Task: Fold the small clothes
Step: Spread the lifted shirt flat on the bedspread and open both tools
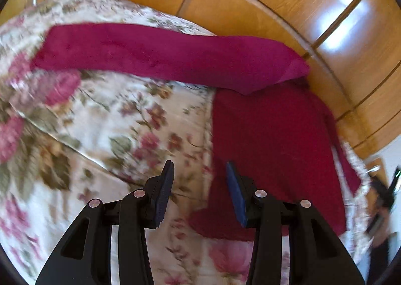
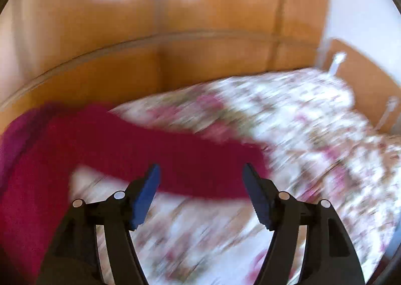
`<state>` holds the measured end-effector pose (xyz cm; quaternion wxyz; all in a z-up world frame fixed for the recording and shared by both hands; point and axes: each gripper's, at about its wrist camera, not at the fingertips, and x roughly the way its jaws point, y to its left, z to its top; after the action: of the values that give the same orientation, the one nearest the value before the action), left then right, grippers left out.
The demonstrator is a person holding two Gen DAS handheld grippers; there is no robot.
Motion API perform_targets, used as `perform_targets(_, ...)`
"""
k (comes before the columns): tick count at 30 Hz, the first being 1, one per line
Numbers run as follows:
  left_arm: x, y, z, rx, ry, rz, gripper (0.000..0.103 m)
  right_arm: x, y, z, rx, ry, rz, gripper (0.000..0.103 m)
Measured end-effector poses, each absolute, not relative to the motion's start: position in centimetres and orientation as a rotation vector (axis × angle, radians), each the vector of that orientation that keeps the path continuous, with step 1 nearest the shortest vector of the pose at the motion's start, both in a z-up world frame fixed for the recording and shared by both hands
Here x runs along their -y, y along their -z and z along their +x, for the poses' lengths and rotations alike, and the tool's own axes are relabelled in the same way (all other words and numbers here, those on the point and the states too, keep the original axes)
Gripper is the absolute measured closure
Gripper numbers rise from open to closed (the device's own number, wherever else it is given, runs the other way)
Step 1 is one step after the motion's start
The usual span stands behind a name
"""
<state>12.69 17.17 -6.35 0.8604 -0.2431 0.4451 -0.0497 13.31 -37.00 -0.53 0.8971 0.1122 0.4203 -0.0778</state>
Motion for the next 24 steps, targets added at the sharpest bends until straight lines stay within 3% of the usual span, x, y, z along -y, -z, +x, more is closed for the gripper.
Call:
perform_targets(5, -16.3, 6.8, 12.8, -0.955, 0.159, -0.528, 0.061, 29.0, 5.3, 10.0, -1.064, -0.182, 0.307, 0.037)
perform_targets(8, -15.3, 7.4, 13.1, -0.973, 0.130, -0.493, 0.061, 24.7, 7.2, 9.3, -1.097, -0.191, 0.197, 0.048)
perform_targets(9, -15.2, 7.5, 13.1, -0.973, 0.125, -0.483, 0.065, 23.5, 6.9, 9.3, -1.089, -0.174, 0.134, 0.054)
perform_targets(10, -15.0, 7.4, 13.2, -0.974, 0.127, -0.472, 0.084, 23.2, 6.6, 9.3, -1.090, -0.181, 0.135, 0.079)
perform_targets(11, -14.5, 7.1, 13.2, -0.983, 0.134, -0.460, 0.093, 23.1, 5.7, 9.4, -1.088, -0.210, 0.159, 0.095)
perform_targets(19, -14.0, 2.3, 10.0, -0.913, 0.186, -0.411, 0.096, 26.4, -2.2, 6.2, -0.912, -0.260, 0.207, 0.097)
perform_targets(24, -14.0, 0.9, 5.7, -0.922, 0.235, -0.405, 0.096, 28.6, -2.9, 1.8, -0.911, -0.257, 0.200, 0.097)
